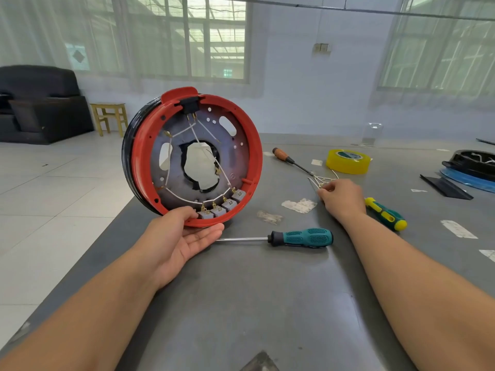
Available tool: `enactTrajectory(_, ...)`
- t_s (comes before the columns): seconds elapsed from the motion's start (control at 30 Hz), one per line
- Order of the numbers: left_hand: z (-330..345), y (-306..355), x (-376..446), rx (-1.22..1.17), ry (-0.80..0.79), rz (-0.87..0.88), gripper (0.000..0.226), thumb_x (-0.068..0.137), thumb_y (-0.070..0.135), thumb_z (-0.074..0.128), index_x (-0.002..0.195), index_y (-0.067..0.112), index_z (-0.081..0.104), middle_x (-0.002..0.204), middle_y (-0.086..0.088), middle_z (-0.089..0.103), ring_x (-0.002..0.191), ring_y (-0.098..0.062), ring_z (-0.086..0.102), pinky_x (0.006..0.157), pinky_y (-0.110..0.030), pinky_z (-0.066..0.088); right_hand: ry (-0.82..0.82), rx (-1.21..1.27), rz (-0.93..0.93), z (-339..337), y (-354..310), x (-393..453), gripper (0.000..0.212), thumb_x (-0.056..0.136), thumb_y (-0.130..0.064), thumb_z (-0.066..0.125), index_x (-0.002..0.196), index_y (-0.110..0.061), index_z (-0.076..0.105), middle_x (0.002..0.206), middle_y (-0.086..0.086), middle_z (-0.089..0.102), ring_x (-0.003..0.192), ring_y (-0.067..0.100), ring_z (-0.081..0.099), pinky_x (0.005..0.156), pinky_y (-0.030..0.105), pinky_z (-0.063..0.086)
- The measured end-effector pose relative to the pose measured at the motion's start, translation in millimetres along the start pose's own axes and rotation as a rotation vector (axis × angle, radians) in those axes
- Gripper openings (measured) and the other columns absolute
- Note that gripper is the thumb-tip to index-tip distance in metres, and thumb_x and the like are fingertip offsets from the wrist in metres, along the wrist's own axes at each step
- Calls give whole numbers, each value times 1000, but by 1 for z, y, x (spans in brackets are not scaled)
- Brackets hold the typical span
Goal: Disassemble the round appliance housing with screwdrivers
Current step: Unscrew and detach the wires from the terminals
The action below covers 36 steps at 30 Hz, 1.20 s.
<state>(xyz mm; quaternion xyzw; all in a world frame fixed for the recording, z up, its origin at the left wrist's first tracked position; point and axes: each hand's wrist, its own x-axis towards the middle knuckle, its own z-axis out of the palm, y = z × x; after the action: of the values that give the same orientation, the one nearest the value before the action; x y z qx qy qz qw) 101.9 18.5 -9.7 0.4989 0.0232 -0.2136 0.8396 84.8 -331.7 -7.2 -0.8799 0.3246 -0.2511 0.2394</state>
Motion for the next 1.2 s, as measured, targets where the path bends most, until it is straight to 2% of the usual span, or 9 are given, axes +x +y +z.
enactTrajectory(0.2,0,0,0,-4,-4,-3,26,102,1,50,122,-11,60,102,-31,77,90,-41,79,61,-38,65,-39,-31,-17,2,-2,8,24,101,-35,63,109,-17,77,103,9,74,93,24,61,77,34,47)
enactTrajectory(0.4,1,1,-2,-7,-7,3,29,101,0,49,124,-14,59,102,-32,76,89,-41,80,61,-38,65,-56,-92,-125,-8,5,-10,25,101,-26,61,122,-18,72,121,7,71,112,27,63,97,42,53)
enactTrajectory(0.47,2,1,-4,-8,-8,2,30,101,0,49,126,-14,59,103,-32,76,89,-41,80,61,-38,65,-62,-117,-164,-11,9,-17,26,102,-24,59,124,-17,71,125,7,68,113,26,62,99,41,52)
enactTrajectory(0.67,3,1,-7,-2,1,9,35,102,0,49,132,-14,57,103,-32,76,88,-40,80,60,-38,65,-192,-262,-312,-11,12,-30,43,106,-33,51,143,-14,59,151,5,53,137,25,48,115,39,40)
enactTrajectory(0.83,2,1,-6,2,-6,8,34,102,1,49,132,-14,57,103,-32,76,89,-40,80,60,-37,65,-247,-379,-327,-5,10,-24,45,106,-45,44,140,-19,58,143,5,59,131,27,52,110,44,44)
enactTrajectory(1.03,-1,1,-3,-5,-10,2,31,102,1,50,128,-13,59,104,-32,76,90,-41,80,60,-38,65,-280,-419,-341,0,9,-11,52,103,-54,40,145,-27,53,150,1,55,136,28,47,112,45,41)
enactTrajectory(1.2,0,1,-3,-3,-11,7,31,102,1,50,128,-13,59,104,-32,76,90,-40,80,61,-38,65,-293,-387,-314,-2,9,-13,56,104,-55,43,151,-26,47,155,2,50,142,29,42,116,46,38)
